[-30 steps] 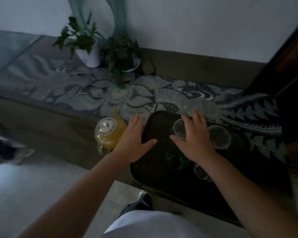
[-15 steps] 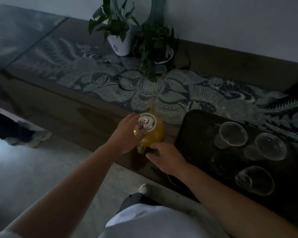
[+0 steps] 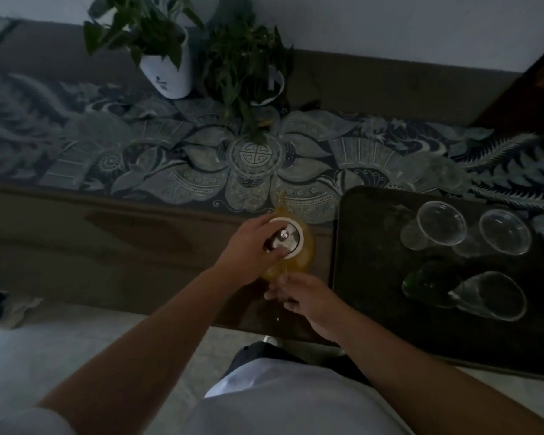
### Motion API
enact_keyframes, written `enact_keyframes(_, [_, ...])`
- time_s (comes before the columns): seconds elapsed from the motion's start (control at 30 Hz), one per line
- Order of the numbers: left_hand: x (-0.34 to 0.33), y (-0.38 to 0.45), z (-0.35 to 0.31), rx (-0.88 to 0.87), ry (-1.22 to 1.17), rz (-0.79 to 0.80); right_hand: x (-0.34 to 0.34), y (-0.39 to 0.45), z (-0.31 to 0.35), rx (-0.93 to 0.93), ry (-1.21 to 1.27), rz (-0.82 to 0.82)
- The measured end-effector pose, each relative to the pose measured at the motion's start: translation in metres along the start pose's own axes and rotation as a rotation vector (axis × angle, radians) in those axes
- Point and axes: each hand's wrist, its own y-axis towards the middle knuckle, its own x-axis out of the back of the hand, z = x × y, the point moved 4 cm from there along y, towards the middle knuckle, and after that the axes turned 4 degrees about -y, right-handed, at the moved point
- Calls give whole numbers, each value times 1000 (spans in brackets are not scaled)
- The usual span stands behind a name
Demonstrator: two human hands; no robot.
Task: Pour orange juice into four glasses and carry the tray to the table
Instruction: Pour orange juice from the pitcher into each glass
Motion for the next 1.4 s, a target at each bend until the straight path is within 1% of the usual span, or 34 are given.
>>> enact_keyframes(0.1, [1,1,2,-32,20,-29,5,0,-3,-24,61,-21])
enact_keyframes(0.3, [-2,-6,-2,-105,88,-74,24,-5,-8,-18,53,-109])
enact_keyframes(0.4, [-7,-5,-3,-90,126,-88,32,-8,-5,6,48,-109])
enact_keyframes(0.67, [-10,-4,-5,-90,139,-54,38,-7,-7,134,34,-306])
enact_keyframes(0.83, [-12,-8,-7,-51,106,-30,45,-7,-6,194,53,-320])
enact_keyframes(1.03, [-19,-13,-13,-12,79,-1,48,-15,-12,192,87,-329])
enact_keyframes(1.27, [-21,-19,-34,-74,74,15,55,-41,-16,186,118,-358])
enact_keyframes(1.4, [-25,-23,-58,-199,124,97,61,-68,-21,185,178,-394])
